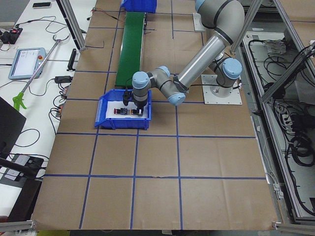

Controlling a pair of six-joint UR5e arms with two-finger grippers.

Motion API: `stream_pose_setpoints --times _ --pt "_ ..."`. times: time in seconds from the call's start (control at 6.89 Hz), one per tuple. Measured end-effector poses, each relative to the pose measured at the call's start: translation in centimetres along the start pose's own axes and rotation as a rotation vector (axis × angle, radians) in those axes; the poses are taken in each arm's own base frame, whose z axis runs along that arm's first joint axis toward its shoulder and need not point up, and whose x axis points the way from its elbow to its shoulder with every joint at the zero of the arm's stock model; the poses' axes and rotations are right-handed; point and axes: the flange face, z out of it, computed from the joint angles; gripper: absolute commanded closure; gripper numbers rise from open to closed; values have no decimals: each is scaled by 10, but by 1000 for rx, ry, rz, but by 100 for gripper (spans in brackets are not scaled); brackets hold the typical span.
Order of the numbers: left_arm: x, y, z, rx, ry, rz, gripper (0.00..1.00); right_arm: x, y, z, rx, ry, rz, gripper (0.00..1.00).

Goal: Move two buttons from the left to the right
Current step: 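Lower the left gripper and grasp the yellow-capped button, then lift the yellow button and carry it onto the green conveyor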

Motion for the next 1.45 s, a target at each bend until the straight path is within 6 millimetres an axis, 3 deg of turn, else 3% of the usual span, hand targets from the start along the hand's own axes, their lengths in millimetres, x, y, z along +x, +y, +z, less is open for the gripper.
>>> stream_pose_setpoints --times 0.15,0.87,1.02,1.31,1.45 --pt "-1 -3 -9 14 -9 -2 92 0 0 1 -2 0 0 0" --pt "-8 -21 -136 46 -11 6 91 0 -1 -1 1 0 0 0" --pt "-7 -26 -152 34 -1 7 91 0 0 -1 2 0 0 0" --pt "17 -39 -163 31 11 11 91 0 0 -2 4 -1 0 0" --pt "54 -50 -166 32 17 13 91 0 -1 -2 4 -1 0 0"
